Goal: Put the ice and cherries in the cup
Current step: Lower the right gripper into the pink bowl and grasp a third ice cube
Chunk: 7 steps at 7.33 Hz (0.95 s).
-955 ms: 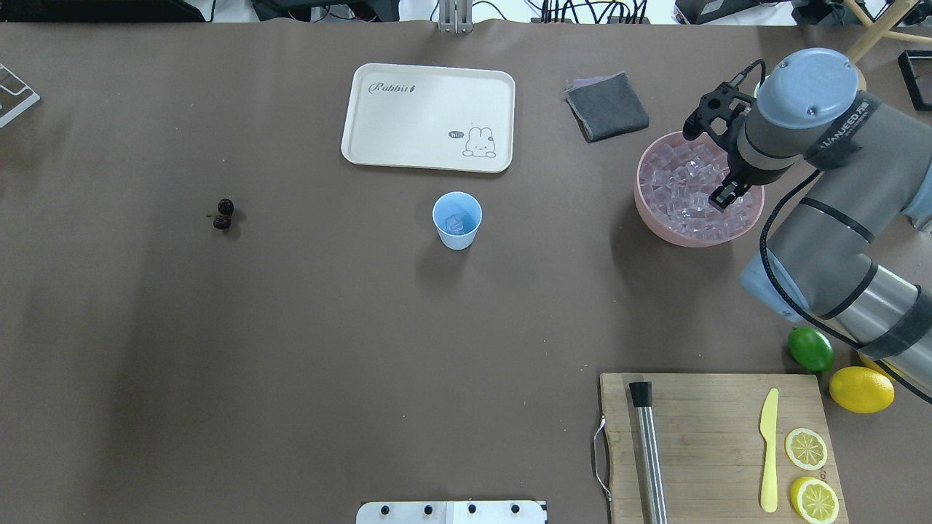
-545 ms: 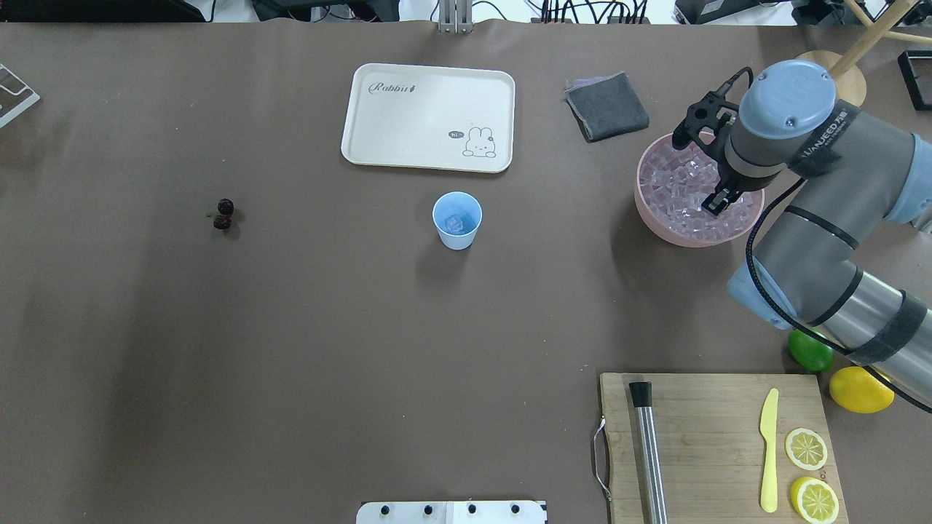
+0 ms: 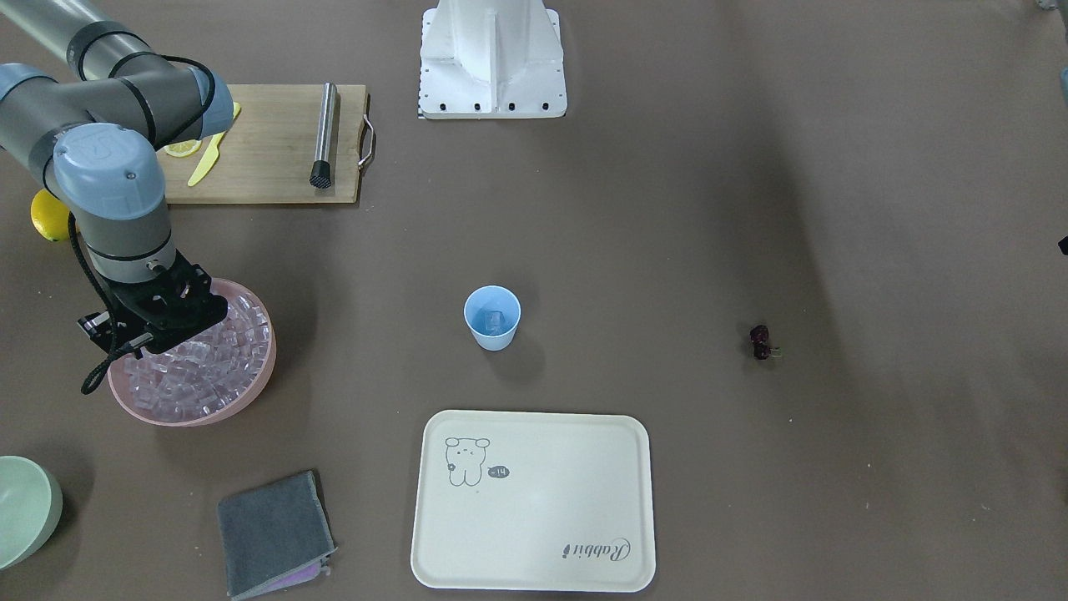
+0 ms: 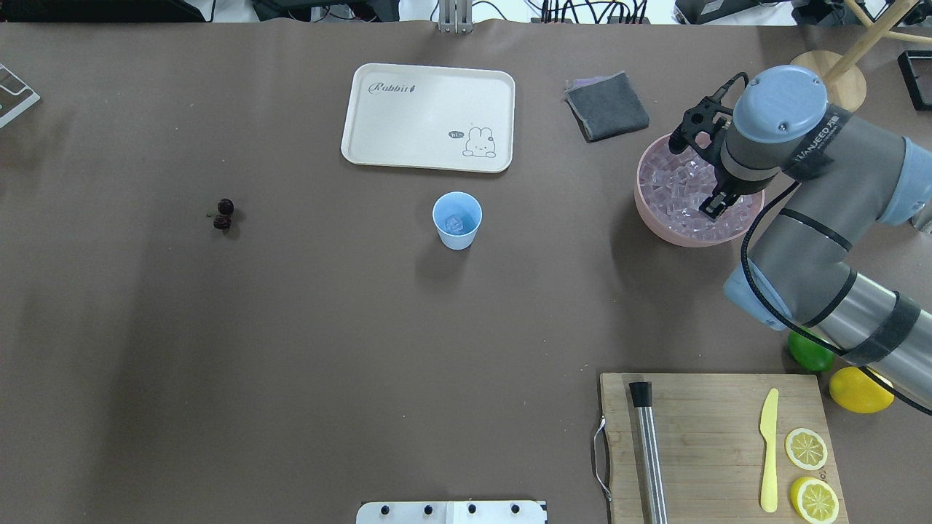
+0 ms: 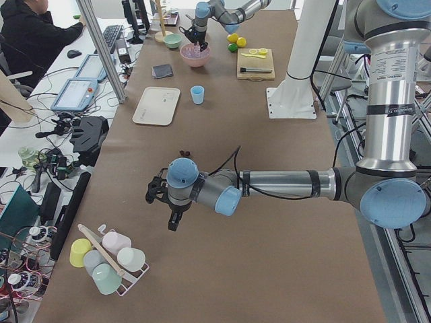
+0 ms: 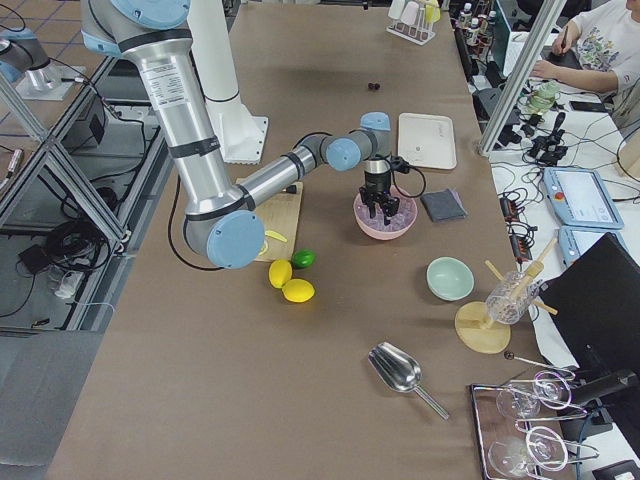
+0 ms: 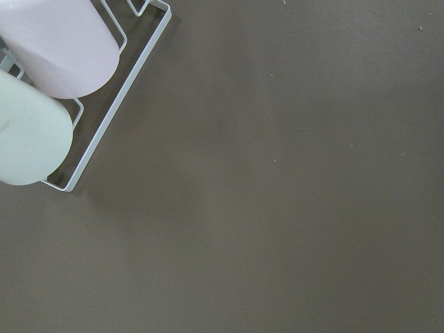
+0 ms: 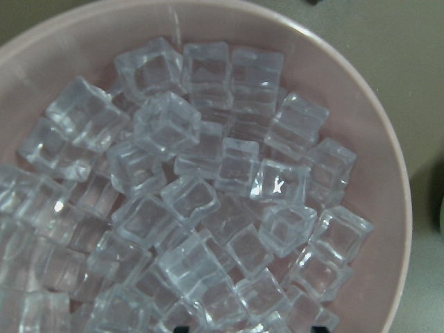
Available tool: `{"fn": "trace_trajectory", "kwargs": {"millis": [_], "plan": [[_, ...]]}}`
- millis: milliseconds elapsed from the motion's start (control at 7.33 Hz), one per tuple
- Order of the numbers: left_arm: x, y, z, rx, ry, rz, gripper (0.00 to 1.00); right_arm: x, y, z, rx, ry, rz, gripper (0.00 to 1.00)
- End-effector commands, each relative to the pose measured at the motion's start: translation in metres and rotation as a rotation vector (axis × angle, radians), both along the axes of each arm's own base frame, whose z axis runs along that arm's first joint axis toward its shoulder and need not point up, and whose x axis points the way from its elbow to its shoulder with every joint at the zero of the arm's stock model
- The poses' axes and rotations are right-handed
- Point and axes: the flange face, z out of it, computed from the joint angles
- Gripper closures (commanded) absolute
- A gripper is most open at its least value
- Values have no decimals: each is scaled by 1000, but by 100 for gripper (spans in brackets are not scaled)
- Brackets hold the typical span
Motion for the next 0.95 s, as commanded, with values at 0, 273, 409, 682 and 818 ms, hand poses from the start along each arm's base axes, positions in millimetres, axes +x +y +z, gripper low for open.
{"fn": "trace_trajectory", "kwargs": {"millis": [0,273,409,682,818], "plan": [[0,-1,-3,6,1,0,2,1,-2,5,-7,8,2,34],[0,-2,-3,6,-1,-1,2,-3,-3,11,-18,15,3,35],[0,-2,-3,7,1,0,2,-3,-3,11,-18,15,2,40],[0,-1,-1,14,-1,-2,2,-3,-4,13,-12,26,7,59],[3,-1,-1,14,-2,3,2,-2,-4,12,-11,26,9,71]]}}
